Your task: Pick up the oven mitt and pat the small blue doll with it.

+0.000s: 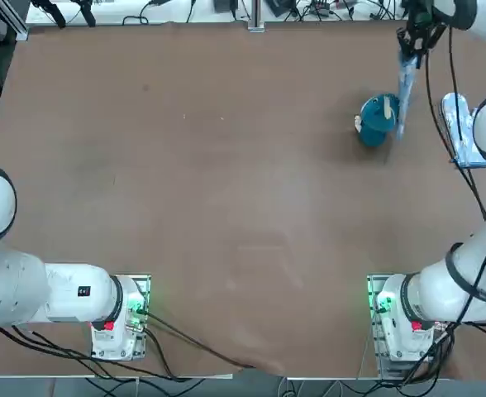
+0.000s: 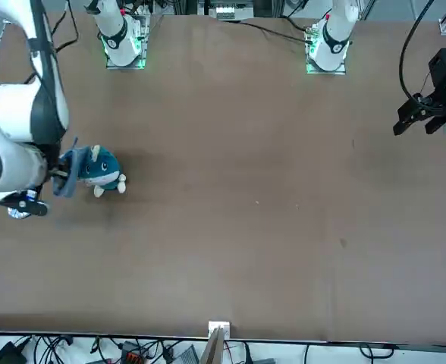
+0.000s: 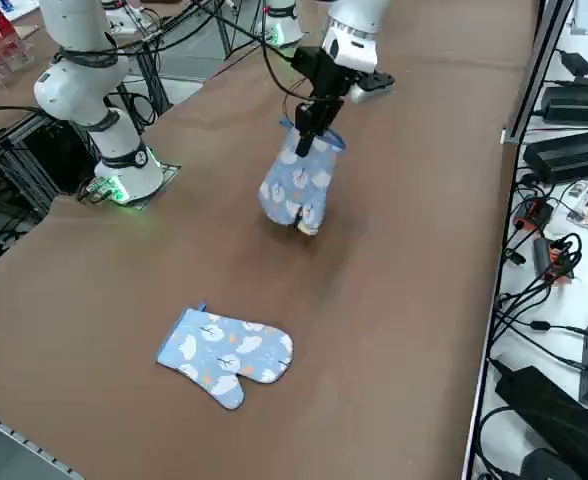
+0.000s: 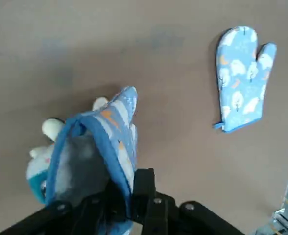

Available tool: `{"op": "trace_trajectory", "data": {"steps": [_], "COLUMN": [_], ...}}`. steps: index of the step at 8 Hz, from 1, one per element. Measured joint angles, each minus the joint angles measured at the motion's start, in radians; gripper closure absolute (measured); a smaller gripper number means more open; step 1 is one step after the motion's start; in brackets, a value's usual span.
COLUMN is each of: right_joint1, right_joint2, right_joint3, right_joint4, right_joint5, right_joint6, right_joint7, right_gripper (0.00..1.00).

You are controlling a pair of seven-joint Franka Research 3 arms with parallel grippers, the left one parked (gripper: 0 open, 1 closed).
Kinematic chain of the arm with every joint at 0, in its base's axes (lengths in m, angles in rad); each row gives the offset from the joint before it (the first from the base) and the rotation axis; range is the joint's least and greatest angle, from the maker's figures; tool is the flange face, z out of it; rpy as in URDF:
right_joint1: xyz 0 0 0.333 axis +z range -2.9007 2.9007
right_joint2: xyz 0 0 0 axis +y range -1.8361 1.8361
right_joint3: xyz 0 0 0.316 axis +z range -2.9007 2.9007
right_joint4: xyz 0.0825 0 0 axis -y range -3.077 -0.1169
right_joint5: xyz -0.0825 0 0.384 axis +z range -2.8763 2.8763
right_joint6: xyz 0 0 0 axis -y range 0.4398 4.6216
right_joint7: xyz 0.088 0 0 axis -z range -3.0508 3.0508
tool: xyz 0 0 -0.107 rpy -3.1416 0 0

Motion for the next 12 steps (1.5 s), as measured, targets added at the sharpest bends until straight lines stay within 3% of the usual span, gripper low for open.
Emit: {"op": "trace_trajectory", "data": {"steps": [2, 4, 6, 9, 12], "right_joint1": [-0.006, -0.022, -0.067, -0.167, -0.309], "right_joint2": [0.020, 0.030, 0.032, 0.045, 0.036], "right_joint3": [-0.014, -0.063, -0.110, -0.122, -0.126], "right_joint4": [0.029, 0.051, 0.061, 0.017, -0.120], "right_joint5": [-0.003, -0.070, -0.161, -0.376, -0.601], "right_joint6": [0.043, 0.059, 0.058, 0.081, 0.344], "right_joint7": [0.002, -0.031, -0.165, -0.394, -0.537], "right_gripper": [0.96, 0.96, 0.96, 0.96, 0.96]}}
